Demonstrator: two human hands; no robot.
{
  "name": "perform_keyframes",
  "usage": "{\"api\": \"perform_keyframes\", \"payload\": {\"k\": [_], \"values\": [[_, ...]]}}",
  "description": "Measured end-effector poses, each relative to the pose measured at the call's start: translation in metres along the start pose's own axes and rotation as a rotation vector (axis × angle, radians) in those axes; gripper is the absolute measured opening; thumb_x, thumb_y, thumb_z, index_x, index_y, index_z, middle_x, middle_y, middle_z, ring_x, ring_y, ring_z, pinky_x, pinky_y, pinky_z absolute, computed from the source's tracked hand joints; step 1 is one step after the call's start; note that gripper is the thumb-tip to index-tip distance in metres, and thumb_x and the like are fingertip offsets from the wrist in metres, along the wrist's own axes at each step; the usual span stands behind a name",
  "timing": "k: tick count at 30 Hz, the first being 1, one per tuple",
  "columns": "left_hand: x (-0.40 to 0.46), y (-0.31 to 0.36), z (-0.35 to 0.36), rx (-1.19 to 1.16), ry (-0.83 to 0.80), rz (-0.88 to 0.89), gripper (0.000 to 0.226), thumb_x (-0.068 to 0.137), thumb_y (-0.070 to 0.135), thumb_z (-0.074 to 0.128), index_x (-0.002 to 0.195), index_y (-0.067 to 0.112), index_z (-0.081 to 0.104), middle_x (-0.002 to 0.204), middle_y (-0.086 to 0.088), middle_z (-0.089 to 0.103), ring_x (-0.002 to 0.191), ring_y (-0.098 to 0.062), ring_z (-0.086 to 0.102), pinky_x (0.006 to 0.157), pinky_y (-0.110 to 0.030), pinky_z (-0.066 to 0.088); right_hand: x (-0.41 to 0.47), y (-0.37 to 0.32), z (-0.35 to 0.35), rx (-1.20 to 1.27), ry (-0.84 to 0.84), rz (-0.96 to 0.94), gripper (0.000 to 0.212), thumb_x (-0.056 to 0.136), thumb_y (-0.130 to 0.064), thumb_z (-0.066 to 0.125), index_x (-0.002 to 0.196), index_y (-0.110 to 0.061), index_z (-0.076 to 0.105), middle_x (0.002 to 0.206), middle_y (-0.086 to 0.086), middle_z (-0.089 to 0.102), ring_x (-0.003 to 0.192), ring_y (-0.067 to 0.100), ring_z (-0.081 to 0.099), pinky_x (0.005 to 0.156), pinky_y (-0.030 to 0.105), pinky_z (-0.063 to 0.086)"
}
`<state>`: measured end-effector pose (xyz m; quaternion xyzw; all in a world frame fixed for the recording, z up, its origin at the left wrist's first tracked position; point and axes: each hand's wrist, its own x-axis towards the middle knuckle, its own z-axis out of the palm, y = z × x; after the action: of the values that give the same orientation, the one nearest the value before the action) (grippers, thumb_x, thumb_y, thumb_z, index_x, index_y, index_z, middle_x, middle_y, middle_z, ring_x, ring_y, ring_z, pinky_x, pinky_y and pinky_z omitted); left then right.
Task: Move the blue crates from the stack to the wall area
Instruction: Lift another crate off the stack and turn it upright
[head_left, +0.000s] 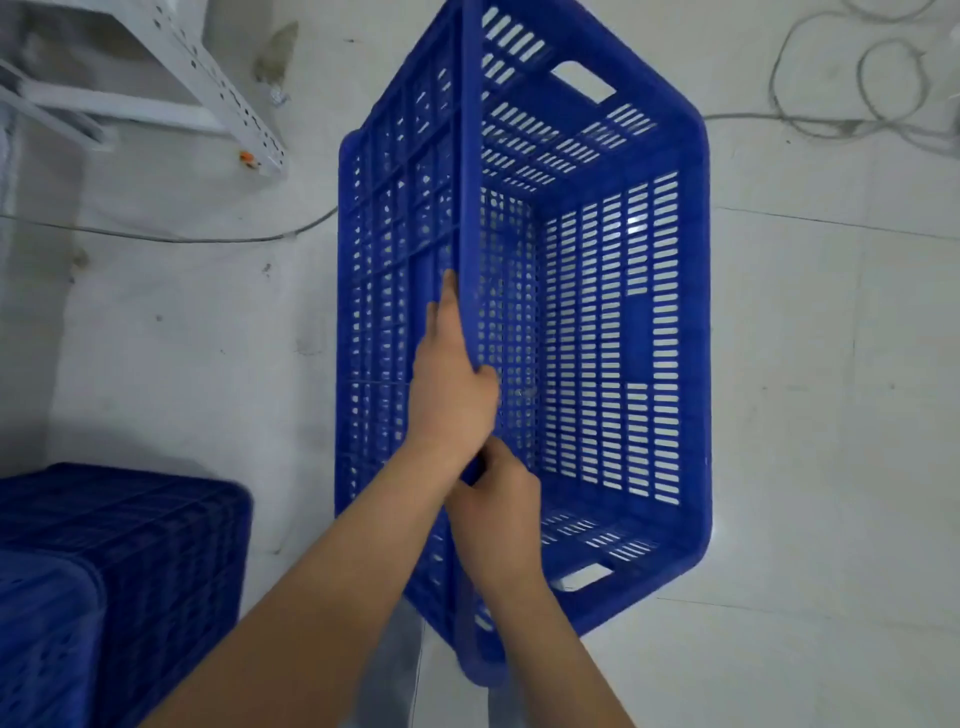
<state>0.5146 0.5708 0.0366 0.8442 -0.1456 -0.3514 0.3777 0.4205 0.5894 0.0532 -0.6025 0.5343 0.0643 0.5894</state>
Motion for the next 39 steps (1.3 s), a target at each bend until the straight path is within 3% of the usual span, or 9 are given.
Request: {"api": "perform_keyframes", "payload": {"k": [2, 4, 6, 9, 15, 18, 24, 31, 39], "values": [[0.007, -0.007, -0.012, -0.017, 0.064, -0.026, 0.080, 0.087, -0.002, 0.047, 0.153, 0.030, 0.016, 0.131, 0.010, 0.052, 0.098, -0.007, 0.056, 0.066, 0.000, 0.039, 0.008, -0.005, 0.004, 0.040, -0.175, -0.022, 0.019, 0.083, -0.023, 0.062, 0.069, -0.018, 0.052, 0.059, -0.006, 0.051, 0.050, 0.002, 0.044, 0.053, 0.017, 0.036], [0.015, -0.014, -0.027, -0.032, 0.111, -0.038, 0.074, 0.085, -0.002, 0.049, 0.150, 0.026, 0.027, 0.126, 0.010, 0.055, 0.103, -0.005, 0.054, 0.070, 0.007, 0.036, 0.021, -0.001, 0.001, 0.075, -0.298, -0.032, 0.013, 0.087, -0.029, 0.060, 0.080, -0.019, 0.063, 0.074, 0.001, 0.063, 0.068, 0.004, 0.054, 0.070, 0.032, 0.049], [0.023, -0.024, -0.043, -0.037, 0.109, -0.060, 0.067, 0.084, 0.002, 0.054, 0.145, 0.024, 0.037, 0.127, 0.007, 0.057, 0.107, -0.008, 0.055, 0.087, -0.006, 0.042, 0.041, 0.006, -0.014, 0.052, -0.285, -0.008, 0.016, 0.092, -0.029, 0.056, 0.097, -0.019, 0.067, 0.092, -0.001, 0.065, 0.082, 0.010, 0.057, 0.081, 0.034, 0.048], [0.035, -0.038, -0.066, -0.014, 0.098, -0.138, 0.059, 0.082, 0.005, 0.058, 0.138, 0.020, 0.044, 0.119, 0.004, 0.060, 0.108, -0.020, 0.060, 0.097, -0.035, 0.048, 0.073, 0.020, -0.049, -0.005, -0.079, 0.125, 0.028, 0.096, -0.025, 0.049, 0.114, -0.008, 0.063, 0.103, 0.005, 0.063, 0.092, 0.022, 0.059, 0.079, 0.034, 0.046], [0.065, -0.065, -0.093, 0.058, 0.086, -0.290, 0.046, 0.086, 0.000, 0.054, 0.130, 0.012, 0.046, 0.122, -0.010, 0.057, 0.102, -0.023, 0.054, 0.086, -0.038, 0.048, 0.108, 0.078, -0.106, -0.257, 0.484, 0.179, 0.037, 0.086, -0.010, 0.050, 0.122, -0.001, 0.053, 0.124, 0.012, 0.053, 0.113, 0.031, 0.053, 0.090, 0.040, 0.048], [0.077, -0.080, -0.094, 0.070, 0.067, -0.332, 0.044, 0.088, -0.003, 0.050, 0.129, 0.012, 0.045, 0.127, -0.012, 0.055, 0.099, -0.020, 0.051, 0.081, -0.033, 0.043, 0.110, 0.099, -0.116, -0.408, 0.520, 0.245, 0.051, 0.090, -0.006, 0.047, 0.139, 0.000, 0.036, 0.142, 0.018, 0.039, 0.127, 0.034, 0.040, 0.099, 0.048, 0.040], [0.091, -0.100, -0.085, 0.087, 0.022, -0.384, 0.048, 0.090, -0.003, 0.051, 0.135, 0.008, 0.039, 0.135, -0.015, 0.050, 0.100, -0.020, 0.047, 0.083, -0.031, 0.040, 0.116, 0.112, -0.117, -0.424, 0.336, 0.334, 0.064, 0.092, -0.003, 0.034, 0.151, -0.017, 0.015, 0.116, 0.016, 0.060, 0.090, 0.034, 0.058, 0.073, 0.035, 0.044], [0.099, -0.108, -0.081, 0.091, 0.032, -0.374, 0.046, 0.092, 0.001, 0.052, 0.135, 0.007, 0.038, 0.135, -0.014, 0.050, 0.100, -0.018, 0.046, 0.085, -0.029, 0.040, 0.121, 0.113, -0.125, -0.459, 0.397, 0.270, 0.048, 0.085, 0.004, 0.035, 0.129, -0.012, 0.041, 0.091, 0.012, 0.060, 0.073, 0.030, 0.053, 0.065, 0.032, 0.042], [0.127, -0.095, -0.075, 0.143, -0.049, -0.311, 0.041, 0.095, 0.007, 0.048, 0.134, 0.006, 0.035, 0.133, -0.015, 0.049, 0.100, -0.022, 0.049, 0.084, -0.033, 0.044, 0.133, 0.107, -0.139, -0.431, 0.438, 0.293, 0.037, 0.083, 0.004, 0.040, 0.117, -0.009, 0.048, 0.093, 0.008, 0.058, 0.074, 0.030, 0.054, 0.066, 0.033, 0.042]]}}
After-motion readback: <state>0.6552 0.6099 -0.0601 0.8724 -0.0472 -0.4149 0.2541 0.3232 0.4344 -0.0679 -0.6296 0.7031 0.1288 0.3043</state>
